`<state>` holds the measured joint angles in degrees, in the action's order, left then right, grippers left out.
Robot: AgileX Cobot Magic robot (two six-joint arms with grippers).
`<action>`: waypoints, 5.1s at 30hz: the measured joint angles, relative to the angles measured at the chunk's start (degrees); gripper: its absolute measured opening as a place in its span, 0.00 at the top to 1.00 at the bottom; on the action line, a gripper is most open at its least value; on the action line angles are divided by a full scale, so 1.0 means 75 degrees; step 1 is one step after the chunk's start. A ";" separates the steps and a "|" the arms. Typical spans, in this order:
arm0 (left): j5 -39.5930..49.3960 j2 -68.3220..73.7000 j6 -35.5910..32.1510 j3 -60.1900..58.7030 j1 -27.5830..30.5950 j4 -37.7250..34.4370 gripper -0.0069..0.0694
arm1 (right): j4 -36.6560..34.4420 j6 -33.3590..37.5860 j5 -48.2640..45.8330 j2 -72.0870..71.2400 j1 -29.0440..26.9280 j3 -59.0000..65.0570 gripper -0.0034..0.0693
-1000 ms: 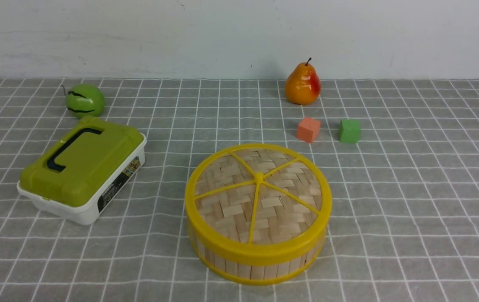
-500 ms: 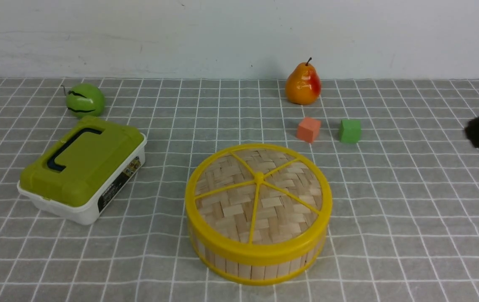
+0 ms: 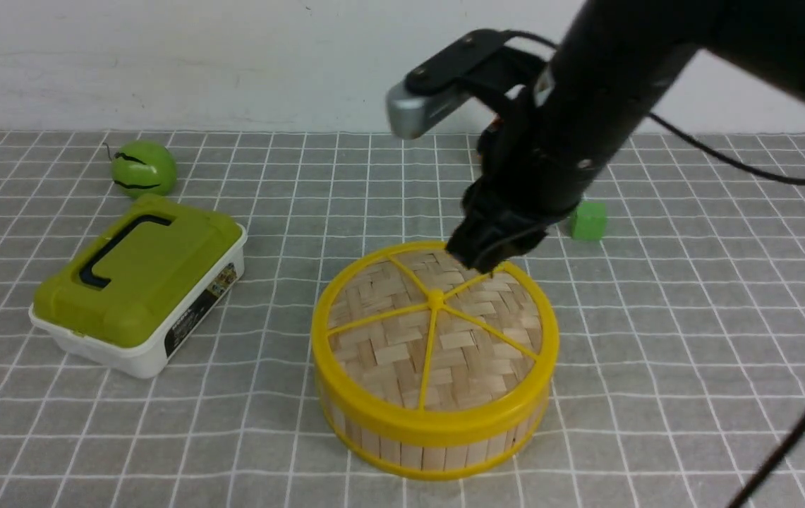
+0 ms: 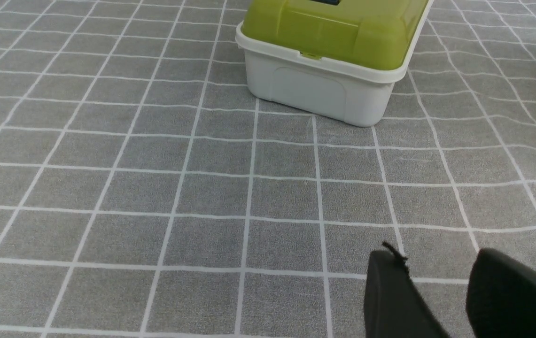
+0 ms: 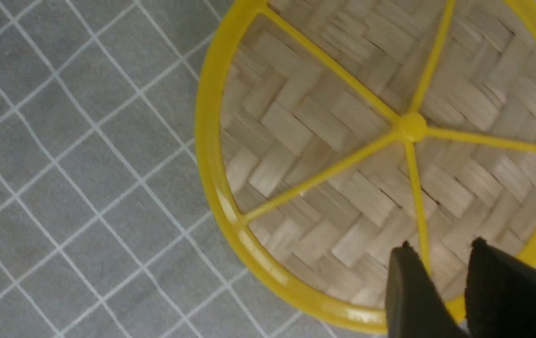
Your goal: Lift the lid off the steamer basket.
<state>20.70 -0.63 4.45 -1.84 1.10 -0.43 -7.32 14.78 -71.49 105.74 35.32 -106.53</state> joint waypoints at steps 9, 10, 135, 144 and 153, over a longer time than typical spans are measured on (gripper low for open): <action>0.0000 0.0000 0.0000 0.0000 0.0000 0.0000 0.60 | 0.0304 -0.0684 0.0157 0.1495 0.0170 -0.0827 0.34; 0.0000 0.0000 0.0000 0.0000 0.0000 0.0000 0.60 | 0.0341 -0.0694 0.0181 0.1519 0.0170 -0.0828 0.33; 0.0000 0.0000 0.0000 0.0000 0.0000 0.0000 0.60 | -0.0638 -0.0531 0.2955 -0.9817 -0.3924 0.8907 0.98; 0.0000 0.0000 0.0000 0.0000 0.0000 0.0000 0.60 | -0.0638 -0.0531 0.2603 -0.9817 -0.3924 0.8907 0.98; 0.0000 0.0000 0.0000 0.0000 0.0000 0.0000 0.60 | -0.0225 -0.0531 0.3455 -1.0545 -0.3940 0.9869 0.97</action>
<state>20.70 -0.63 4.45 -1.84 1.10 -0.43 -9.01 10.80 -45.58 26.65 5.77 -32.51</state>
